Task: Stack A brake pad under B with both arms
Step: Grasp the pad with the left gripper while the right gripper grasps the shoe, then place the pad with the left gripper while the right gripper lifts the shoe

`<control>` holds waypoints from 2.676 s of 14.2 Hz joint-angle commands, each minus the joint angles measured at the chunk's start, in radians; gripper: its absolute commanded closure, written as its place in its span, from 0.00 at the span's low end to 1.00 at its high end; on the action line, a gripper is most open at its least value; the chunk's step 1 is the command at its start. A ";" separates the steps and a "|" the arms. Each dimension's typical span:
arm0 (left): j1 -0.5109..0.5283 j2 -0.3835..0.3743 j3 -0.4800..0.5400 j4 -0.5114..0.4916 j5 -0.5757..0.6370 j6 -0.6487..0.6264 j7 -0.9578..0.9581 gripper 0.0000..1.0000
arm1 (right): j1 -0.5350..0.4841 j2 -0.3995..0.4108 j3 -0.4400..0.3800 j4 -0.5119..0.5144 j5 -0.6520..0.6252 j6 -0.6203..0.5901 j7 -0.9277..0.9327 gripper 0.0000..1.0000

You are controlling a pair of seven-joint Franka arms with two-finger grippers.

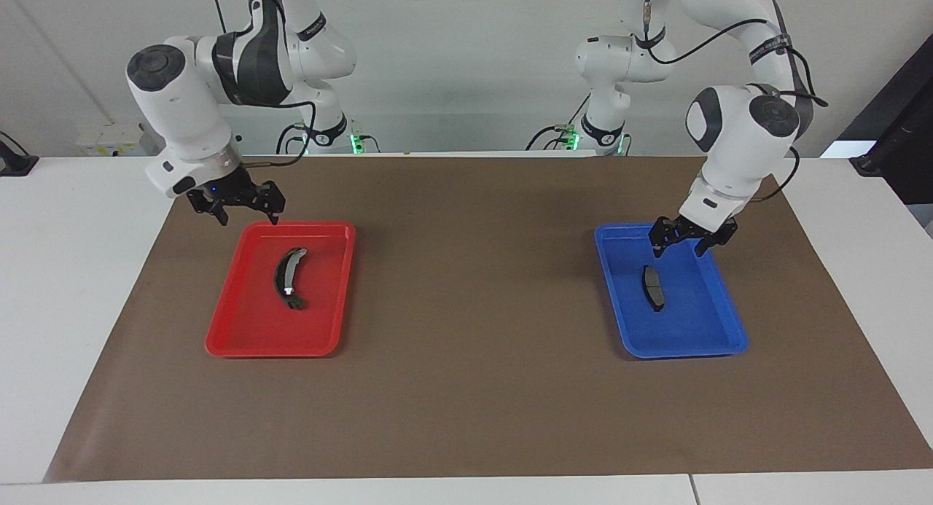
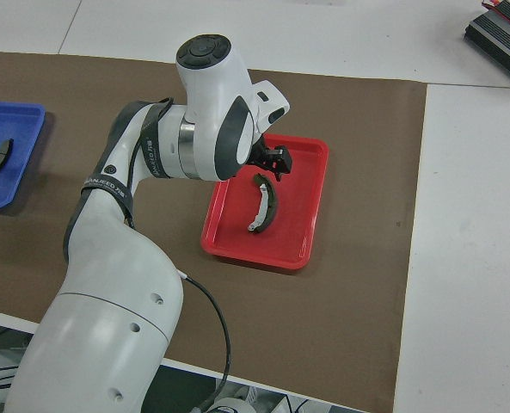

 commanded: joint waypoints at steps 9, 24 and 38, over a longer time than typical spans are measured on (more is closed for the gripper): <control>-0.010 0.136 0.008 -0.099 0.009 0.249 -0.010 0.17 | -0.004 0.130 0.004 -0.225 0.036 0.429 -0.093 0.00; -0.041 0.127 0.008 -0.007 0.011 0.091 -0.005 0.86 | -0.002 0.201 0.006 -0.248 0.036 0.499 -0.121 0.08; -0.498 0.144 0.006 0.182 0.009 0.049 -0.349 0.95 | -0.002 0.199 0.006 -0.239 0.037 0.482 -0.126 1.00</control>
